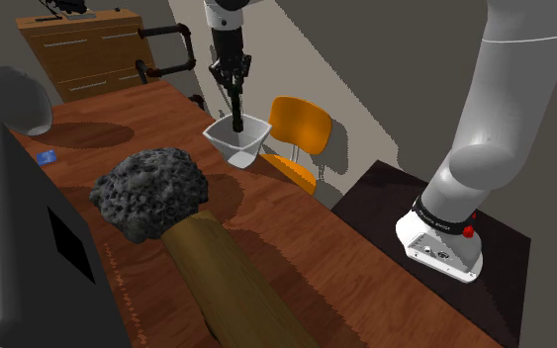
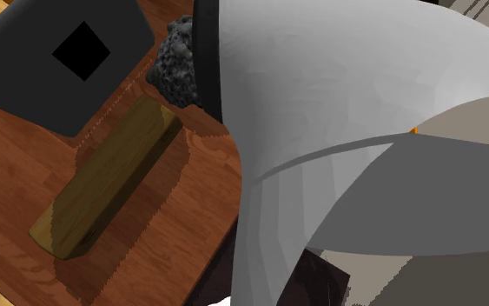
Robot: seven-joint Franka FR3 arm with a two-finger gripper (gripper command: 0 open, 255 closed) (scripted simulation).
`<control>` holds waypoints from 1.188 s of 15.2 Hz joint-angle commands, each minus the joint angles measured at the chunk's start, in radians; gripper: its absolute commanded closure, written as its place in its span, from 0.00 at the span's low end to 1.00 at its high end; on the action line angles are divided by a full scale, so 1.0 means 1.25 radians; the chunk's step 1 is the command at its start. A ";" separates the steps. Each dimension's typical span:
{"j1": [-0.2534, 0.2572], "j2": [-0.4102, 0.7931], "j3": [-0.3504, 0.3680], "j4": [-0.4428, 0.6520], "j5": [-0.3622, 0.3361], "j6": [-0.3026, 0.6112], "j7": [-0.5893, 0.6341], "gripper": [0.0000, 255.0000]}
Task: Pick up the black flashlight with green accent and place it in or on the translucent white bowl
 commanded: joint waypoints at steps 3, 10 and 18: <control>0.000 0.000 0.000 0.000 0.000 0.000 0.000 0.00; 0.004 -0.003 0.002 0.098 0.003 -0.101 -0.003 0.00; 0.004 -0.003 0.002 0.098 0.003 -0.101 -0.003 0.00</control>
